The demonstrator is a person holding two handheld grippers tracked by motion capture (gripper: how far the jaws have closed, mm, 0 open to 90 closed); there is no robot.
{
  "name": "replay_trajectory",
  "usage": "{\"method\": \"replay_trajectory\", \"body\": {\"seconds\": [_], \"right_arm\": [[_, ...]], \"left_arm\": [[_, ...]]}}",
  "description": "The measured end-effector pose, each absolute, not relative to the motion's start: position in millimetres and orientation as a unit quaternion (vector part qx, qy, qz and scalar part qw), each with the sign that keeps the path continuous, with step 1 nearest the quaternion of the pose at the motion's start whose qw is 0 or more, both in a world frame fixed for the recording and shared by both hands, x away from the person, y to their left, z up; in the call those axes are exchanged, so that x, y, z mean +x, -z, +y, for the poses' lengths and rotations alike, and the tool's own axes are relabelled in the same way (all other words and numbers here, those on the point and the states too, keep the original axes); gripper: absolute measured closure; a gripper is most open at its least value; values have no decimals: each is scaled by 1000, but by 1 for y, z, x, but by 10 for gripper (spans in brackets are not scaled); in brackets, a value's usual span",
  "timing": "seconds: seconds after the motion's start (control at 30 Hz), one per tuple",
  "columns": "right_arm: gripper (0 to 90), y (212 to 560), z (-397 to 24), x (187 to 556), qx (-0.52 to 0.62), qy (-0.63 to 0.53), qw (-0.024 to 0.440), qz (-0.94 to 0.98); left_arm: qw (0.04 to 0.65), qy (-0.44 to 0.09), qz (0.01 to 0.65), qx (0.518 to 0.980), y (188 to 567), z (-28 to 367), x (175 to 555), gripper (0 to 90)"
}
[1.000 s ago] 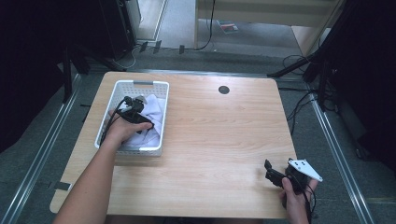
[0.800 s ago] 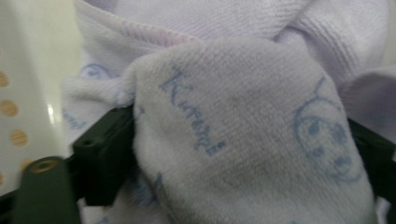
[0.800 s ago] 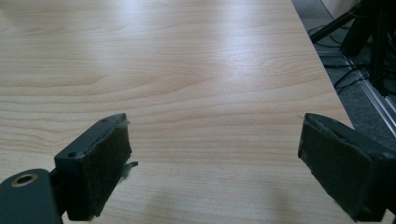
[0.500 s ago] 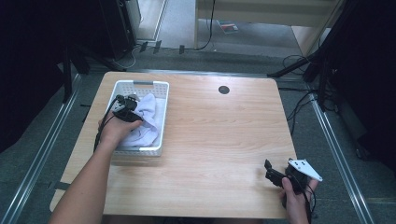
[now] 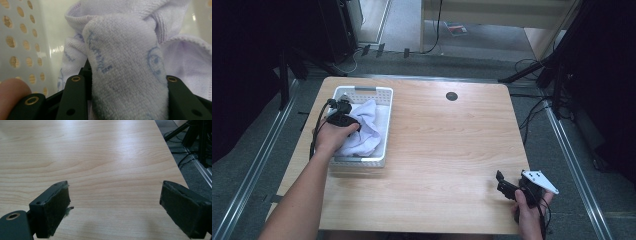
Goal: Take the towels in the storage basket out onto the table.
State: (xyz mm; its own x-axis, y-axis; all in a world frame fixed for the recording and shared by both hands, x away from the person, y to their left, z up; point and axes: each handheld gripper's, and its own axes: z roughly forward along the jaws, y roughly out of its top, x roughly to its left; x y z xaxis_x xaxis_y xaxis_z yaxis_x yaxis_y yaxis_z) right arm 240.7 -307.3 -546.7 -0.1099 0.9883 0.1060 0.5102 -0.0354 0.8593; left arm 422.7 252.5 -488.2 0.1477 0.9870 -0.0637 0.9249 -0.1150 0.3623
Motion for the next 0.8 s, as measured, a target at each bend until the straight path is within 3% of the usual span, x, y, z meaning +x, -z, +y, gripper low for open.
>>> {"method": "replay_trajectory", "body": {"seconds": [0.5,0.8], "right_arm": [[97,547,-307,241,596,-400,298,629],[97,547,-308,241,598,-402,298,626]], "left_arm": [[197,-113,636,737,453,247,407,590],[211,-133,630,735,406,241,396,591]]}}
